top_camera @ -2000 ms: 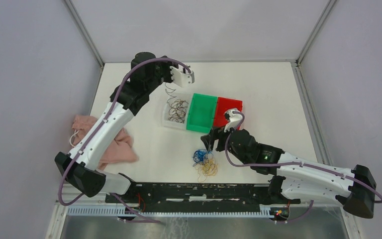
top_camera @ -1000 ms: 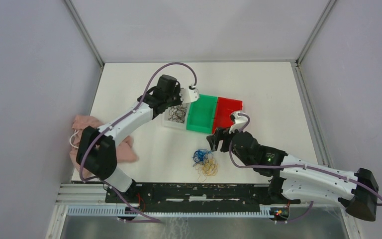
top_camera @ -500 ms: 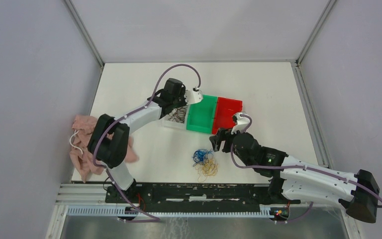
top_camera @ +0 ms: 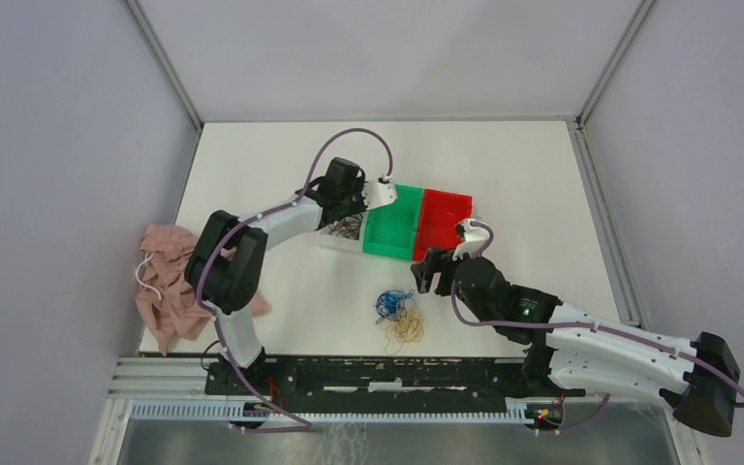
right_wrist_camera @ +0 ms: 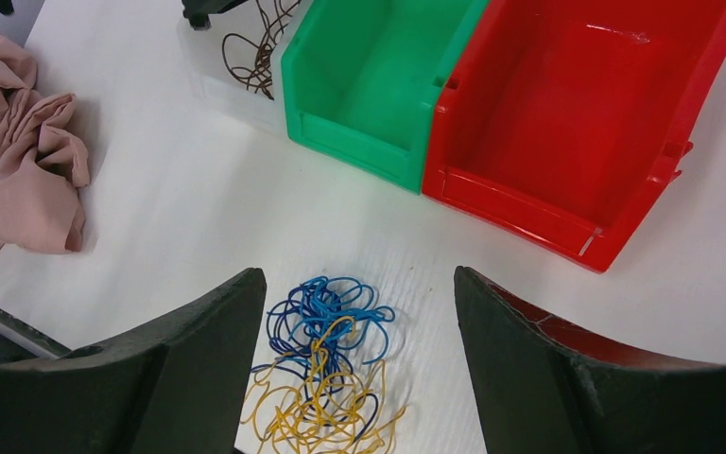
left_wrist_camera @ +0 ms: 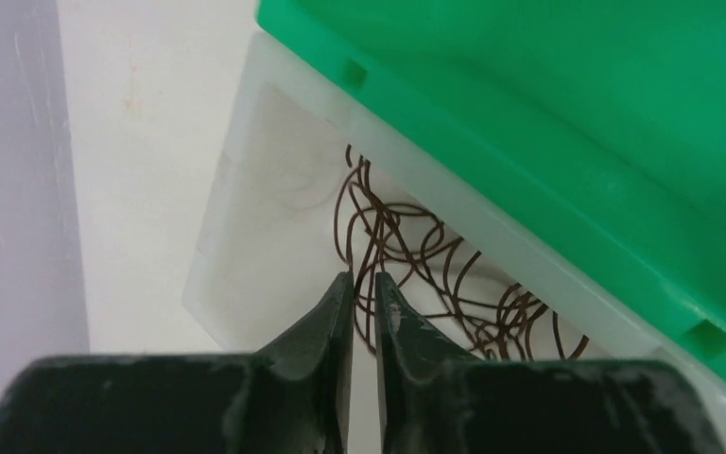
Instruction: Untangle the cables
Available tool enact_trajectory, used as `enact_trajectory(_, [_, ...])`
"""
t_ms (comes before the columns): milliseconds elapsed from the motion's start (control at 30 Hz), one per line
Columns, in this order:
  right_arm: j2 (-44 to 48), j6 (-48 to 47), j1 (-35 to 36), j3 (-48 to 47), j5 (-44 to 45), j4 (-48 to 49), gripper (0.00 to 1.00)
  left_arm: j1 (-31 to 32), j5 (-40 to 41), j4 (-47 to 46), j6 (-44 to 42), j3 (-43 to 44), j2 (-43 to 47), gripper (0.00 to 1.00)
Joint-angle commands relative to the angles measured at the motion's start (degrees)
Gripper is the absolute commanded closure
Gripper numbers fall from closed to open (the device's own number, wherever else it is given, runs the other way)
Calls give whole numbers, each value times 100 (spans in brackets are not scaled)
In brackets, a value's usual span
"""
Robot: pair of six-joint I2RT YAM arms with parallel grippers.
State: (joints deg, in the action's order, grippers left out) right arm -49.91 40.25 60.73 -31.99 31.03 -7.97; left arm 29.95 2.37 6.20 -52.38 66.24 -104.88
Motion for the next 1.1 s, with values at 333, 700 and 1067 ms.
enact_trajectory(333, [117, -19, -114, 2, -358, 38, 20, -335, -1504, 2647, 595, 2066, 518, 12])
enact_trajectory(700, [-117, -68, -166, 53, -1278, -300, 19, -112, -2592, 3731, 978, 1066, 1862, 3])
enact_trajectory(1067, [-722, -265, -171, 71, -2758, -153, 30, 124, -3038, 3854, 1179, -104, 2671, 7])
